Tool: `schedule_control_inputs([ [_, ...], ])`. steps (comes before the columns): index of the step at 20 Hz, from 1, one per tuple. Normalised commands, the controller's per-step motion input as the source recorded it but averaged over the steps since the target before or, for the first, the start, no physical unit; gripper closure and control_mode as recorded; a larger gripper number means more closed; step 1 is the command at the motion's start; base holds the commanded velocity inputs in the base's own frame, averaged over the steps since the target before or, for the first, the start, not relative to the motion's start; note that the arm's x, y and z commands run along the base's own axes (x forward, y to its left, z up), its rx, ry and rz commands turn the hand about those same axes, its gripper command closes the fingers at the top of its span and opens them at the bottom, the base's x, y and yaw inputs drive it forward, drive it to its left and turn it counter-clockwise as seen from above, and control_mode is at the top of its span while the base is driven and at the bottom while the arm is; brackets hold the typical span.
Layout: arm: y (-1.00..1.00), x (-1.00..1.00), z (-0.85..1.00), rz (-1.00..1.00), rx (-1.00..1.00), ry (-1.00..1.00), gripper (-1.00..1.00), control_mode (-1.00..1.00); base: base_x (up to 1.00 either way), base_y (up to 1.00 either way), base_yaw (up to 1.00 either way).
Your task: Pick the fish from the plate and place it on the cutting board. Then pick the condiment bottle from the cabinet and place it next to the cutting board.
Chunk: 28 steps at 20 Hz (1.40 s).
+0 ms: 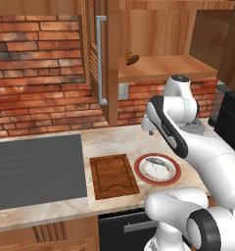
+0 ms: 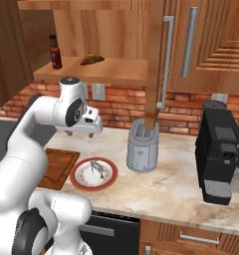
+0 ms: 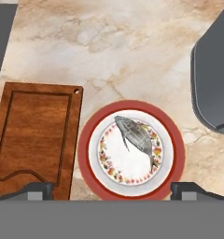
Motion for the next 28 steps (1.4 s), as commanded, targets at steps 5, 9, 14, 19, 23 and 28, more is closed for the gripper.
schedule_control_inputs([
  [5,-0.05,0.00,-0.20,0.00,0.00,0.00,-1.00,-1.00,0.00,0.00,0.00],
  [9,-0.05,0.00,-0.21,0.00,-0.01,0.01,-1.00,-1.00,0.00,0.00,0.00],
  [14,-0.07,0.00,-0.20,0.00,0.00,0.01,-1.00,-1.00,0.00,0.00,0.00],
  [19,-0.08,0.00,-0.20,0.00,0.00,0.00,-1.00,-1.00,0.00,0.00,0.00],
  [23,-0.06,0.00,-0.18,0.00,0.00,0.00,-1.00,-1.00,0.00,0.00,0.00],
  [28,-0.06,0.00,-0.18,0.00,0.00,0.00,-1.00,-1.00,0.00,0.00,0.00],
])
